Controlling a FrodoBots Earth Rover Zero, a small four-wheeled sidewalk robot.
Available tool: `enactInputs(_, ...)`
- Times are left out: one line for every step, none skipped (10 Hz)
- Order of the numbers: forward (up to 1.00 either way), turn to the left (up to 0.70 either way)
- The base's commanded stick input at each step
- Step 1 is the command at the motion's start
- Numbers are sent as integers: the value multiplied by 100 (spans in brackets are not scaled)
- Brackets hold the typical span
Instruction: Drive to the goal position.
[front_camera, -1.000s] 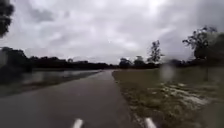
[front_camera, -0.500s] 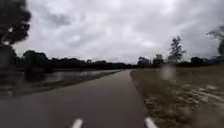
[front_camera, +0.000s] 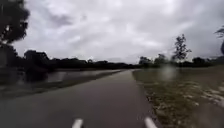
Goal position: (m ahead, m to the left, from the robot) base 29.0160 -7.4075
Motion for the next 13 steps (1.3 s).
enactInputs(84, 3)
enactInputs(84, 3)
enactInputs(84, 3)
enactInputs(84, 3)
enactInputs(84, 3)
enactInputs(84, 3)
enactInputs(84, 3)
enactInputs(84, 3)
enactInputs(84, 3)
enactInputs(84, 3)
enactInputs(84, 3)
enactInputs(84, 3)
enactInputs(84, 3)
